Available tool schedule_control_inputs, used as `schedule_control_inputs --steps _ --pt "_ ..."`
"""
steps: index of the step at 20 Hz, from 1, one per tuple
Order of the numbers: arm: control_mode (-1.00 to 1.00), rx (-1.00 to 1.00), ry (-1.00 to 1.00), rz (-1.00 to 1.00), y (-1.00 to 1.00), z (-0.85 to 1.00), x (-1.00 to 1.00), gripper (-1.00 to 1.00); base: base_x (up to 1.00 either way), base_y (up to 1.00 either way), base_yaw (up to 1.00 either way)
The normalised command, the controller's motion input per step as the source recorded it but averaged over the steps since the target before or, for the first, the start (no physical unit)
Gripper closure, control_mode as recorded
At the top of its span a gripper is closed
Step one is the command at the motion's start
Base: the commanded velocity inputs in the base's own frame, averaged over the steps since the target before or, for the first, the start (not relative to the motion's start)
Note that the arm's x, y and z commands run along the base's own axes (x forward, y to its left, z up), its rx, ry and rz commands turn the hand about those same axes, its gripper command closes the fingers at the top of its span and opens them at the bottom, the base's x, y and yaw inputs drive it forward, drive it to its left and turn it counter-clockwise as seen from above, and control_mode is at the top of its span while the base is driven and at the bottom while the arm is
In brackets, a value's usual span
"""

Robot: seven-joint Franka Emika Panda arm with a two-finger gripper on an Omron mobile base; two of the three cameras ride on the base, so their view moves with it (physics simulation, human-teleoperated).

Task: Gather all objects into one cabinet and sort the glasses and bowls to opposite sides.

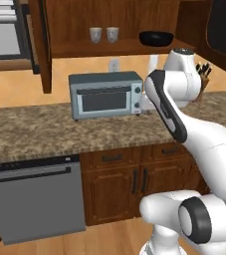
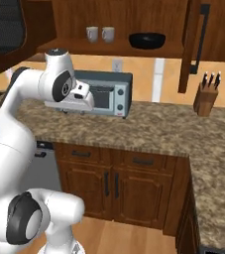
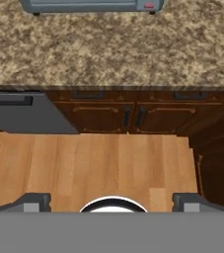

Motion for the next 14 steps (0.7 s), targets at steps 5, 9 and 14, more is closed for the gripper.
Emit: schedule_control_inputs --steps 5,9,14 --pt "1.0 0.0 0.0 0.0 0.0 0.0 0.0 -1.0 -0.7 0.0 0.0" --pt "1.0 0.0 0.0 0.0 0.0 0.0 0.0 -1.0 -0.39 0.0 0.01" --pt "1.0 0.0 0.0 0.0 0.0 0.0 0.0 -1.0 -0.32 0.0 0.02"
